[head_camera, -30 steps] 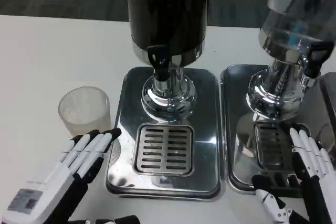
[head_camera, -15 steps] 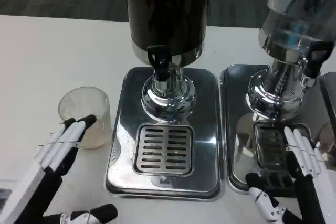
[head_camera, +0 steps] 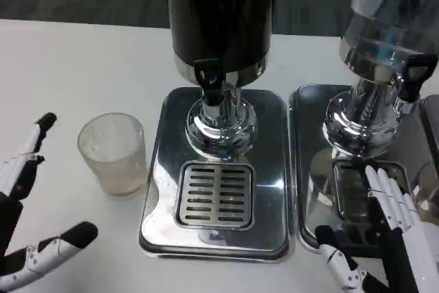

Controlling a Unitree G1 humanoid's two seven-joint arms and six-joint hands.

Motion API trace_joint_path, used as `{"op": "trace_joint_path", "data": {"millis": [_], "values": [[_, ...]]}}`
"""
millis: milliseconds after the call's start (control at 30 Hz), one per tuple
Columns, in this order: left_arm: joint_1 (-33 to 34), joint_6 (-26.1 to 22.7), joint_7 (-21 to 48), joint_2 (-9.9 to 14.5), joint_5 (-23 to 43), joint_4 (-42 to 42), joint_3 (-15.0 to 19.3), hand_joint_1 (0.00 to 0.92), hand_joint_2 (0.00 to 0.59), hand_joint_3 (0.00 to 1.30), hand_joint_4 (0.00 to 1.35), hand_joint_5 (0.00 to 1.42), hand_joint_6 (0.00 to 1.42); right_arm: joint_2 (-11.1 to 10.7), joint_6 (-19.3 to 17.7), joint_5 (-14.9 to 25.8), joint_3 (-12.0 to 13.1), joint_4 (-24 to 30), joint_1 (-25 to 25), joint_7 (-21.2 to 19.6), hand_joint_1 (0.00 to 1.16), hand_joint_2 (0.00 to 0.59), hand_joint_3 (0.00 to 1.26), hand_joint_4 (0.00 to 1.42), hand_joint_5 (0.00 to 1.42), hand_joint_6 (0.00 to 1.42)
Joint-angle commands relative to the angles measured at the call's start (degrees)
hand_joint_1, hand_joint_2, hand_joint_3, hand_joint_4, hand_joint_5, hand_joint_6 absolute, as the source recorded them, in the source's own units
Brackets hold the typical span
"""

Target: Grasp the cup under the faucet to collect the drink, then remove the cup.

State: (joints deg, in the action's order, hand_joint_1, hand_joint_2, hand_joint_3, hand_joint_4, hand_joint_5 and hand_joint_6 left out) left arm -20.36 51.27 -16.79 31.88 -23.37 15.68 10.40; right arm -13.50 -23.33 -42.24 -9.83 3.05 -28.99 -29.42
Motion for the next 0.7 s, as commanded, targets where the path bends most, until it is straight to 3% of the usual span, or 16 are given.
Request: {"op": "trace_joint_path", "data": {"millis": [33,367,700], "values": [[4.1,-1.4,4.0,1.0,4.3,4.7,0.1,0.0,0.056,0.0,0.0,0.07,0.25,0.1,0.1,0.2,-0.3,-0.4,1.1,-0.1,0.25,0.315,0.05,0.01,0.03,0.02],[14.8,-0.8,6.8,1.1,6.3,18.3,-0.6,0.029,0.028,0.0,0.0,0.09,0.27,-0.4,-0.5,1.1,-0.6,-2.6,3.1,0.0,0.25,0.315,0.05,0.02,0.04,0.03],[19.3,0.9,8.6,1.6,6.3,24.6,-2.8,0.083,0.009,0.0,0.0,0.1,0.29,-1.8,-0.7,2.4,-0.2,-2.1,3.1,1.5,0.25,0.315,0.05,0.04,0.05,0.04]]}}
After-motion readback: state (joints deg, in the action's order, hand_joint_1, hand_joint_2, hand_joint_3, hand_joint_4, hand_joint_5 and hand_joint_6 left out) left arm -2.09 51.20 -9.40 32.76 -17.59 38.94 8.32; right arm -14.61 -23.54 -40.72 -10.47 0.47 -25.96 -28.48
